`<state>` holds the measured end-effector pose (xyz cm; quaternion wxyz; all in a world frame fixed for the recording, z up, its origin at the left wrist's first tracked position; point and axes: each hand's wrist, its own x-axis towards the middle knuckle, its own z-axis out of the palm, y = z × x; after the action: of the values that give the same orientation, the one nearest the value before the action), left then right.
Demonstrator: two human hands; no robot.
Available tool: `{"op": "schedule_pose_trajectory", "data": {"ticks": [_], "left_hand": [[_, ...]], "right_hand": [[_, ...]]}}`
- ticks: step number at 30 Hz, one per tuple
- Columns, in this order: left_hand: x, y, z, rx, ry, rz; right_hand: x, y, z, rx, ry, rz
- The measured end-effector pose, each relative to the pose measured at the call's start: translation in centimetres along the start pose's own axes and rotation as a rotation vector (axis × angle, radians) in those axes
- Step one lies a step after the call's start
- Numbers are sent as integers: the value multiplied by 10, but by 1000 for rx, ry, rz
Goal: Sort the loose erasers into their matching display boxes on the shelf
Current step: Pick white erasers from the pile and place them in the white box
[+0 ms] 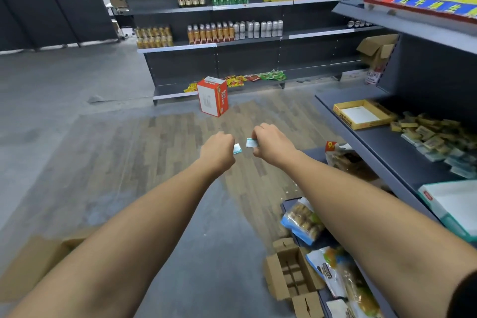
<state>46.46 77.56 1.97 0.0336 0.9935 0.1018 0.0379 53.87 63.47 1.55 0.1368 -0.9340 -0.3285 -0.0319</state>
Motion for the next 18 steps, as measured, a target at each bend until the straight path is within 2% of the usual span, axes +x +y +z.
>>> {"op": "schedule_pose_trajectory", "data": {"ticks": [9, 18], "left_hand": [[78, -9, 6, -10, 1, -33], [160, -42, 12, -14, 9, 25]], "right_hand": [[74, 32, 5, -14, -27, -20], [149, 43, 20, -21, -22, 36]]}}
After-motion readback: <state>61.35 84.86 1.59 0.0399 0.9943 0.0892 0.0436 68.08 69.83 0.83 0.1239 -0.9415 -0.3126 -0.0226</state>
